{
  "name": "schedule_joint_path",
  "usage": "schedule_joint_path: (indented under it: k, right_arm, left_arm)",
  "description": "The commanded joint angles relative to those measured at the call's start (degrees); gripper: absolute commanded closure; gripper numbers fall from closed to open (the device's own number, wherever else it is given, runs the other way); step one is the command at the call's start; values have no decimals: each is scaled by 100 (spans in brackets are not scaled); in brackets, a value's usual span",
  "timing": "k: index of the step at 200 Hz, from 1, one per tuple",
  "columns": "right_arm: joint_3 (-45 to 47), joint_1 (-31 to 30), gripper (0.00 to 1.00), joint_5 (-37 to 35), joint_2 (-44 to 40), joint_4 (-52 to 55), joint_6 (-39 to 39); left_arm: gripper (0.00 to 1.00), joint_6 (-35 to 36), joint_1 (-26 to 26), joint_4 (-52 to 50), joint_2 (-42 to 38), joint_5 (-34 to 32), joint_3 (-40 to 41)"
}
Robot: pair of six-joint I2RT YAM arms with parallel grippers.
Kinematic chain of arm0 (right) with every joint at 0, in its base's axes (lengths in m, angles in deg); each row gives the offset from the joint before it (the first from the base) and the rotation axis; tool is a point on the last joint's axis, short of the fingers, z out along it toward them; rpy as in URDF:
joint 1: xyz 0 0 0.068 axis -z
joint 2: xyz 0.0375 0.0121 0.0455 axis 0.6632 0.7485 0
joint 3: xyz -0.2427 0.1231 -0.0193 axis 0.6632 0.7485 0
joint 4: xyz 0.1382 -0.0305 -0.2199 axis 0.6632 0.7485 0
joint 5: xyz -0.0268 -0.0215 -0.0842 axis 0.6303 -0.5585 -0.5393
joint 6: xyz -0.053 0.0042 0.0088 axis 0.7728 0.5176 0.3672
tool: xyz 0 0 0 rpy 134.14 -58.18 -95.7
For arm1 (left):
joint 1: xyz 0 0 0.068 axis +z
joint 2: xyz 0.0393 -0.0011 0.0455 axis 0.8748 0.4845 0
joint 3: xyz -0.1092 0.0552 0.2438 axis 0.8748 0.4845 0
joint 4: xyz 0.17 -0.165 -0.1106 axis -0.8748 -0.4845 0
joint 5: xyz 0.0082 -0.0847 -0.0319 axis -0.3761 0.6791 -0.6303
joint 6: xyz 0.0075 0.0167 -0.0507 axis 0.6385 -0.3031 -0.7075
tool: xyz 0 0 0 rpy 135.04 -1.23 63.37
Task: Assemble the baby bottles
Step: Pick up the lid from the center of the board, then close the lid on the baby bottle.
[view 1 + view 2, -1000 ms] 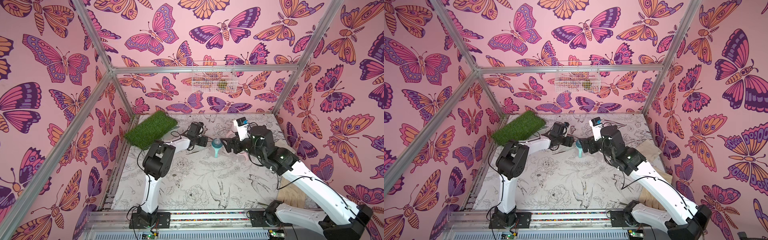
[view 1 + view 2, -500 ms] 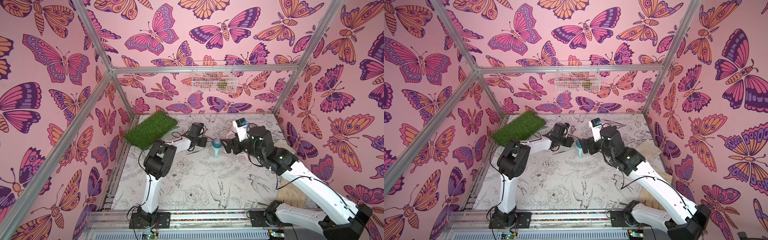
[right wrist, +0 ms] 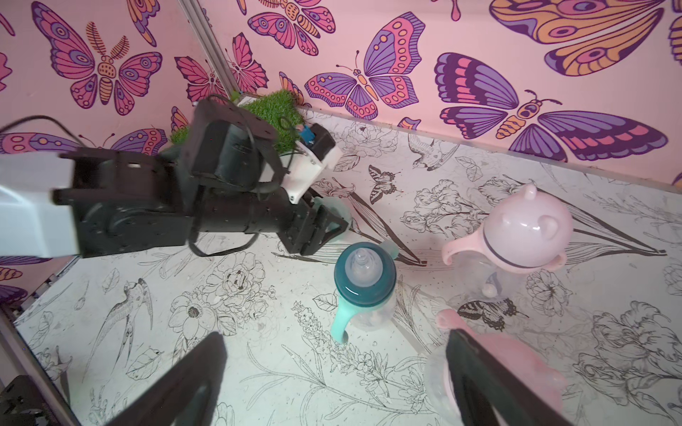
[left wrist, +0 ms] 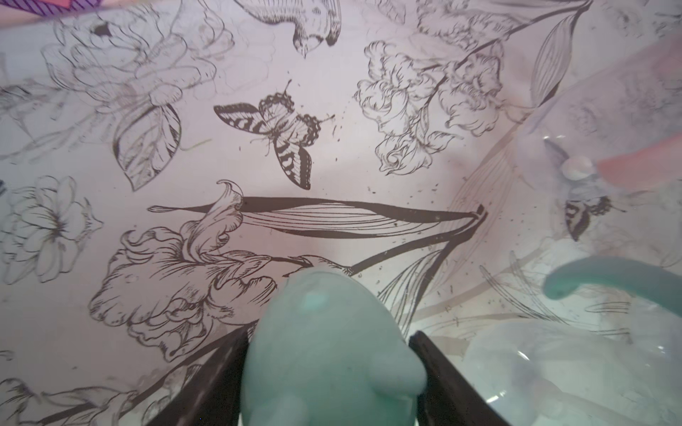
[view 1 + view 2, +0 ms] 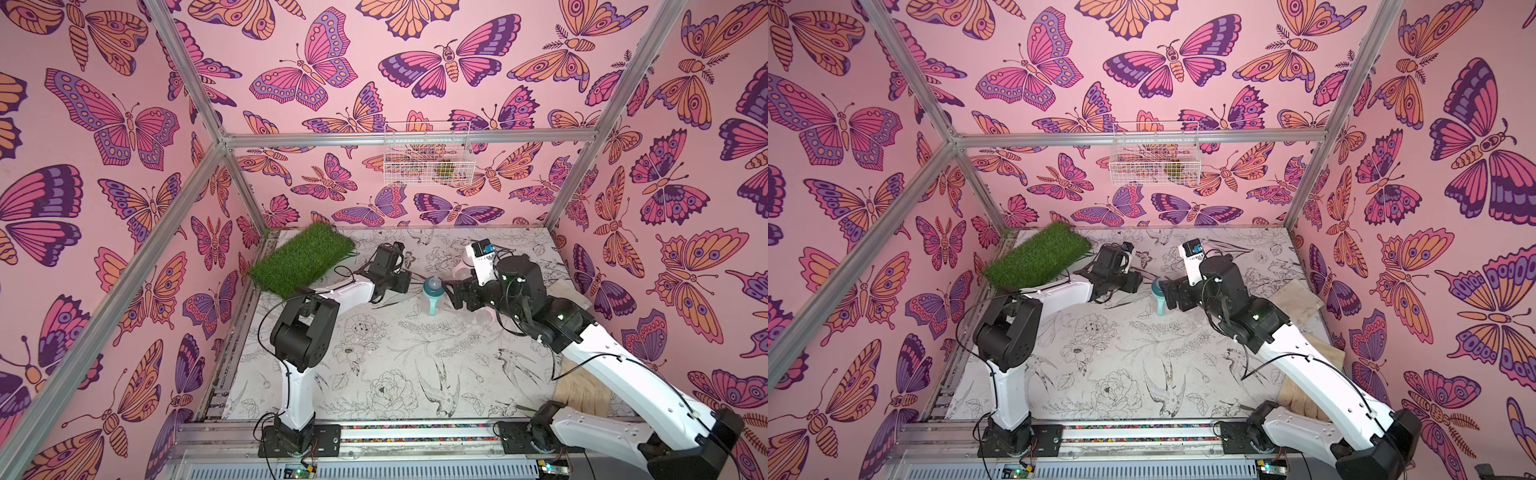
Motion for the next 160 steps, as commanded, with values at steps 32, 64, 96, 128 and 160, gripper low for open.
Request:
schedule_joint_path:
  k: [32,64,96,128,160]
  right_arm:
    - [48,119,5,-861,-264,234,-187]
    - [100,318,6,-975,-315,278,-375]
    - [176,480,5,-922,-348,281,-526]
    - [228,515,5,-920,-395,280,-607]
    - [262,550,5,-996,-488,350,-636]
  left_arm:
    - [33,270,-34,-615,-1215,296,-89]
    - [33,313,-185,-980,-1750,862,-311]
    - [33,389,-435,-1306,-1872,1371,-647]
    - [34,514,-653,-1526,-1645,1599,-996]
    - [34,729,-840,-1699,-1304,1649,-1263]
